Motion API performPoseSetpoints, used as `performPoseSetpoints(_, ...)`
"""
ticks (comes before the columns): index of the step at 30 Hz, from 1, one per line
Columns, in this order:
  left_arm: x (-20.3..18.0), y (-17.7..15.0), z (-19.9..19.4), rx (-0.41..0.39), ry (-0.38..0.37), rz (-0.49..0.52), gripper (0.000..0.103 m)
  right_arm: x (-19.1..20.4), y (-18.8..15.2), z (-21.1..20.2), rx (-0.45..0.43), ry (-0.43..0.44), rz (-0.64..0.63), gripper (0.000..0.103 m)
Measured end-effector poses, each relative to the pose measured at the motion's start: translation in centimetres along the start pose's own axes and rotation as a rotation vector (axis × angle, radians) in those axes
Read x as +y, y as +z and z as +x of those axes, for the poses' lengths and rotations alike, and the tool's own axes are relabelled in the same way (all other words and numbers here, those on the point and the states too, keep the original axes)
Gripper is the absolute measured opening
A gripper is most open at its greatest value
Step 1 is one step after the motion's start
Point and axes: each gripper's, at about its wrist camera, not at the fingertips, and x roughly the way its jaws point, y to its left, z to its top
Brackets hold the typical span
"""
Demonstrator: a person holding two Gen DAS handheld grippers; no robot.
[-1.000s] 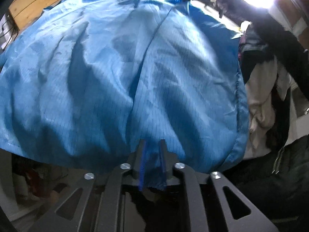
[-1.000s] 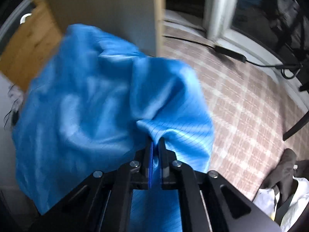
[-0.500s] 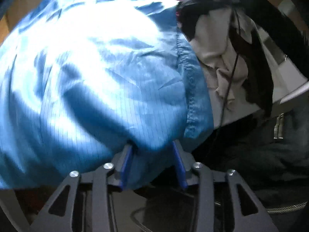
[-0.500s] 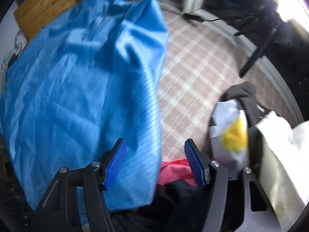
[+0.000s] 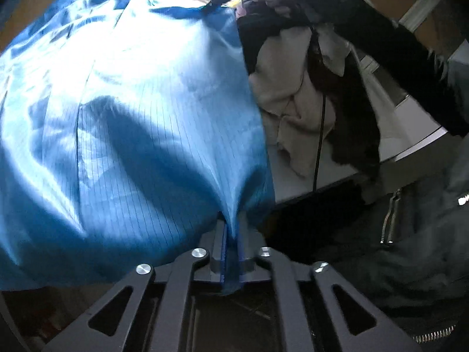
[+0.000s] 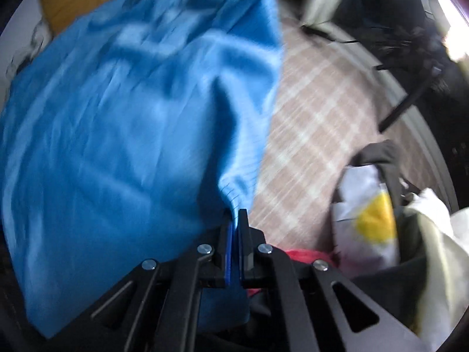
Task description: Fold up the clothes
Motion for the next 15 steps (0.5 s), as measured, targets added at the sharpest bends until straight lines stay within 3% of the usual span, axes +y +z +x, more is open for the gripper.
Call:
performPoseSetpoints(3,0.8,-0.7,-0.7,-0.013,0.052,-0.045,0.032,0.0,-0.7,1.7,0.078,-0.085,-0.032,0.013)
performPoseSetpoints(5,1.3,-1.2,-1.2,-0.021,0.087,-0.075,0.034,0.1,-1.4,1.5,0.088,-0.066,-0.019,0.020)
performPoseSetpoints(8,4.8,-3.9,-2.6,-0.032,0.146,-0.203,0.034,0.4,-3.2,0.7,0.080,-0.008,-0.029,0.056)
performPoseSetpoints(10,6.0,-5.2,-2.7,-0.013,0.194,-0.250,0.031,1.1,-4.0,0.6,0.085,-0.003,-0.057,0.057)
performPoseSetpoints(13,5.2,-5.9,-2.9,-0.025,0.187,-0.246,0.032,2.1,-4.4,1.7,0.120,0.001,-0.097,0.057)
performPoseSetpoints(14,4.3,-5.6,-2.9,-0.033,0.184,-0.216,0.032,2.5,-4.5,2.0,0.127,0.016,-0.110,0.051)
performPoseSetpoints(15,3.5,-5.2,-2.8,-0.041,0.184,-0.183,0.032,2.9,-4.6,2.1,0.130,0.030,-0.122,0.031)
